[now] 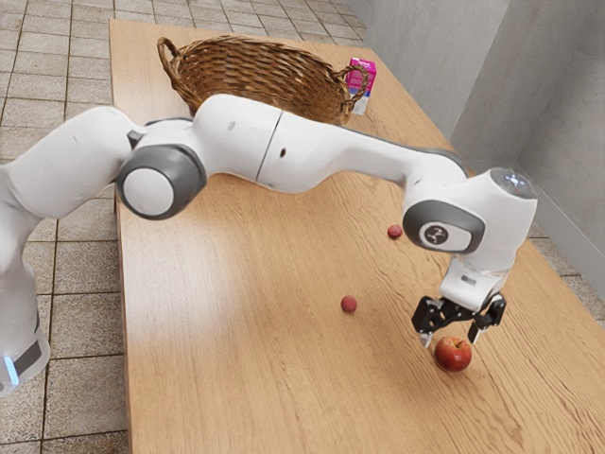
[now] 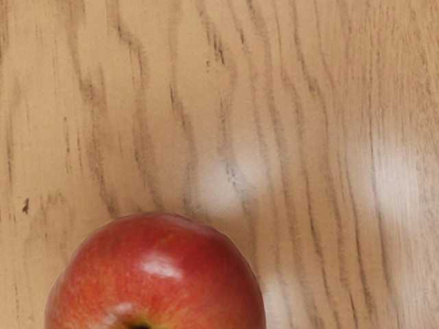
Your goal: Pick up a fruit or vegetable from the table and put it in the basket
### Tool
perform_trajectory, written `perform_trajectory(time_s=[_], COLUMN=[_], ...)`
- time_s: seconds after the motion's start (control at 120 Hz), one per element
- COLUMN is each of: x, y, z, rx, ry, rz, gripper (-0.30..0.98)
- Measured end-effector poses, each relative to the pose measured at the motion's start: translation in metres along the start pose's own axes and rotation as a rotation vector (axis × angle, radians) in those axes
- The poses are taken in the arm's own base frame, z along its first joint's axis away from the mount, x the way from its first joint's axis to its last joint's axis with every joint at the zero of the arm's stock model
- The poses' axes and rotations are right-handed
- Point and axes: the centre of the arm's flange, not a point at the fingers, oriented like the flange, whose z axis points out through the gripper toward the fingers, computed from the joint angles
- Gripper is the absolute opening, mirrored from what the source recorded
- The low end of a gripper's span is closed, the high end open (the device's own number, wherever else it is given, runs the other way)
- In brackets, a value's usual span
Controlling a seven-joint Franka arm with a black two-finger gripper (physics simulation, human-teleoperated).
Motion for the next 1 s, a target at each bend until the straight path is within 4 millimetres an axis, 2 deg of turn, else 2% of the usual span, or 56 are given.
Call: perform_trajectory(time_s=[0.133, 0.408, 0.775, 1.0], x=[-0.001, -0.009, -0.003, -0.001], y=[-0.004, -0.011, -0.014, -0.015], z=[0.010, 0.019, 0.029, 0.036], rx=[0.000, 0.019, 0.039, 0.043], ry=[0.002, -0.003, 0.013, 0.020], rz=[0.001, -0.006, 0.007, 0.011], gripper=[0.67, 0.67, 0.67, 0.53])
